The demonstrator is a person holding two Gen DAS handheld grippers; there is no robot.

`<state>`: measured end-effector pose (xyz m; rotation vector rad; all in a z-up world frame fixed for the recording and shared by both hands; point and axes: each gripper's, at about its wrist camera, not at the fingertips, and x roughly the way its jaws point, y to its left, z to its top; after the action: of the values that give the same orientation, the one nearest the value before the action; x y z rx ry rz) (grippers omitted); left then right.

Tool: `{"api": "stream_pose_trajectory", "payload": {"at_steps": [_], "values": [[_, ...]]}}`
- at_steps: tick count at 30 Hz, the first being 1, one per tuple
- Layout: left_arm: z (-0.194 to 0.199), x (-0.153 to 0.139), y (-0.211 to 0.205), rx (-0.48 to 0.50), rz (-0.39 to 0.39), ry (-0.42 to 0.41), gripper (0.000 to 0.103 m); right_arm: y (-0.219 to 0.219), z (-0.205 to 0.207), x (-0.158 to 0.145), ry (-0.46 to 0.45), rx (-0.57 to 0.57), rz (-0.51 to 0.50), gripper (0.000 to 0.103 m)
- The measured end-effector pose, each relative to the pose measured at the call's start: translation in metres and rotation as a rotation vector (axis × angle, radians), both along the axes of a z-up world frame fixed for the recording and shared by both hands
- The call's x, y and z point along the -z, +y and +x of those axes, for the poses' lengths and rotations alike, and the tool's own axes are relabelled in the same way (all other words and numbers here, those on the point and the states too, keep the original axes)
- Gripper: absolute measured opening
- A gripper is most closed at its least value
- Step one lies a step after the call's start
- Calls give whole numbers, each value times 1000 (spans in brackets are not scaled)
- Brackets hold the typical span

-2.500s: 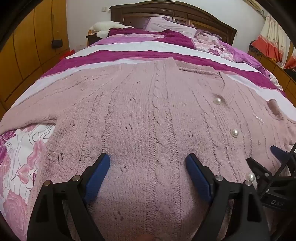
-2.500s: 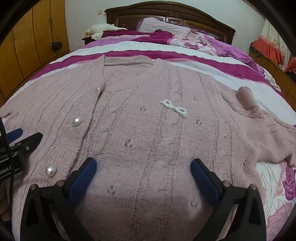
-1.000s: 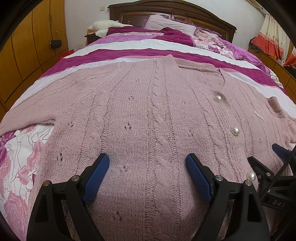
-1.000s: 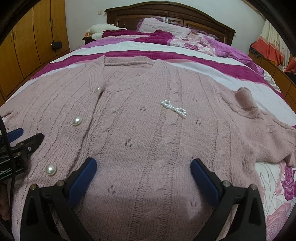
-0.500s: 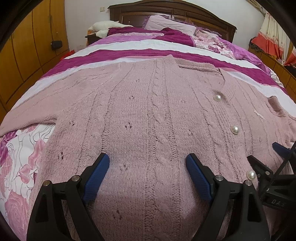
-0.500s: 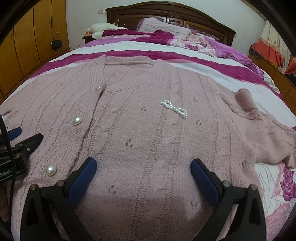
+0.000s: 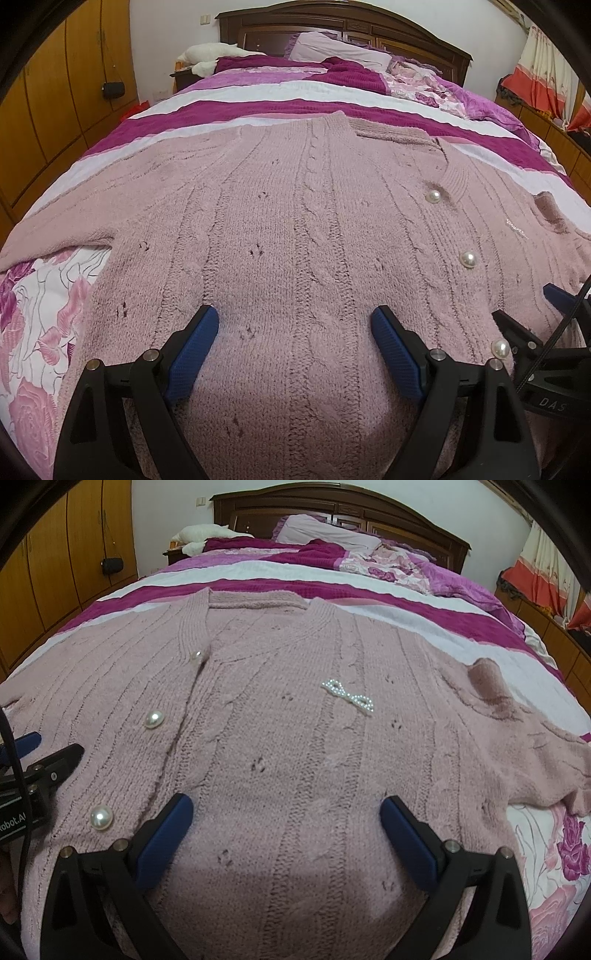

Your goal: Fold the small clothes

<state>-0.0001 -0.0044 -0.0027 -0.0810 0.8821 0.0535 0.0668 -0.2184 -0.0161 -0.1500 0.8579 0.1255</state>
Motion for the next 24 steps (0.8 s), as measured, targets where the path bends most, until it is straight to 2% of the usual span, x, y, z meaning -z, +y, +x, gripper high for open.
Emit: {"api": "stream_pose_trajectory", "payload": {"at_steps": [18,22,24], "values": [[-2,-1,-1,-2,17,-1,66,3,-2,-1,0,11,-26,103],[-2,-3,2,1,-19,-2,65,4,-2,-2,-11,9,-34,103],[-4,-7,10,-1,-62,7,62,7,-6,-7,-38,-5,-46,102]]}}
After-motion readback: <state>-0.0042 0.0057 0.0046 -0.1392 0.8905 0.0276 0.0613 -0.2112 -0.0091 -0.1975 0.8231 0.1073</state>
